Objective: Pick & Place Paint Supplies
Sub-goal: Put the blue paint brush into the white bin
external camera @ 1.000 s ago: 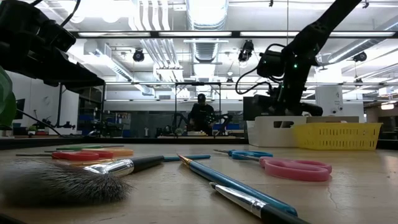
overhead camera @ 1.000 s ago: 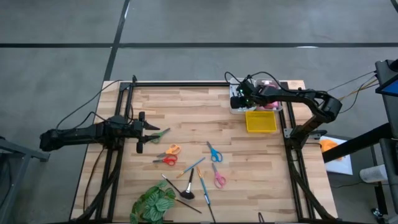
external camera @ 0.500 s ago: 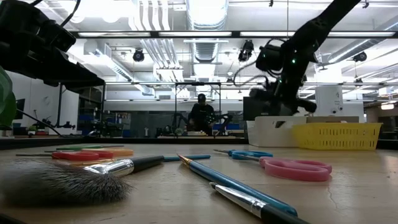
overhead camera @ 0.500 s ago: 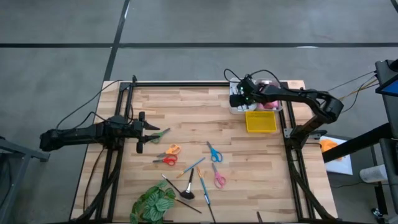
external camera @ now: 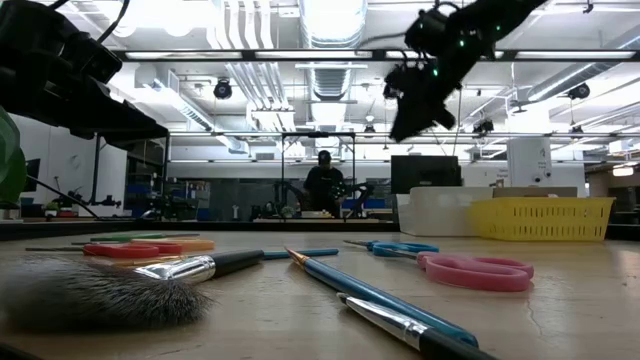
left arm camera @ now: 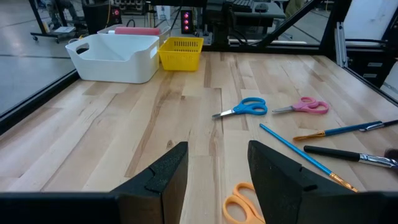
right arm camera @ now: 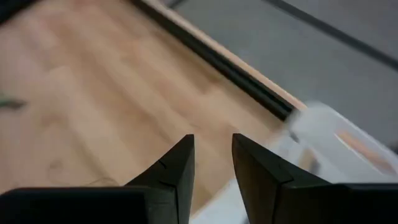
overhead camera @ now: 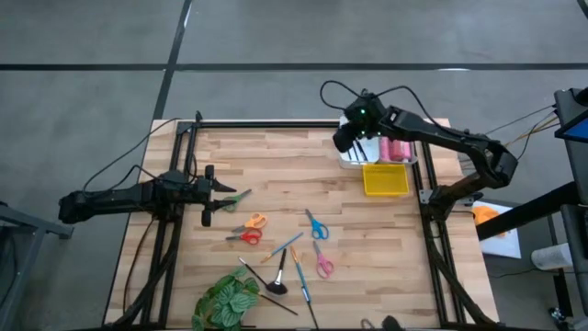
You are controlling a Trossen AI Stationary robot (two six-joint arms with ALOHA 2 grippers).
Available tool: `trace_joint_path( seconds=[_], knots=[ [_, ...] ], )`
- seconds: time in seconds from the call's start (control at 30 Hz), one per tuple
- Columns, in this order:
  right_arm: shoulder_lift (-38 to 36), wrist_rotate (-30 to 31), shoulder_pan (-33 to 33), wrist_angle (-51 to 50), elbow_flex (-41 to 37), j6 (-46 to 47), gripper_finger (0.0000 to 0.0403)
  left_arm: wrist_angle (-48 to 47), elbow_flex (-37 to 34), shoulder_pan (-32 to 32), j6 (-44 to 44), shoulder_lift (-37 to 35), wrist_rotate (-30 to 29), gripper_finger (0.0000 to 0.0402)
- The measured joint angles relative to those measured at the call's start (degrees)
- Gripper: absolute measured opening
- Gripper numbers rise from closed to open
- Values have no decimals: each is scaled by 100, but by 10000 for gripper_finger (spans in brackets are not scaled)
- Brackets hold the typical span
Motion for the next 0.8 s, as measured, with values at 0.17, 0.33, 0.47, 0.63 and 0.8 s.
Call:
trace_joint_path(
  seconds=[0.17,0.33,0.47,0.63,0.8],
  knots=[
    [10,-538,409,83,182,-877,107,-2,0,2,0,0,-1,169],
    [13,-1110,881,511,0,-1573,107,-2,2,0,0,0,-2,169],
    [15,-1601,1277,932,-301,-2095,107,0,1,0,0,0,0,169],
    [15,-1750,1797,1335,-625,-2445,107,0,0,1,0,0,-2,169],
    [20,-1749,2356,1735,-898,-2445,107,-2,0,0,0,0,-1,169]
  ],
)
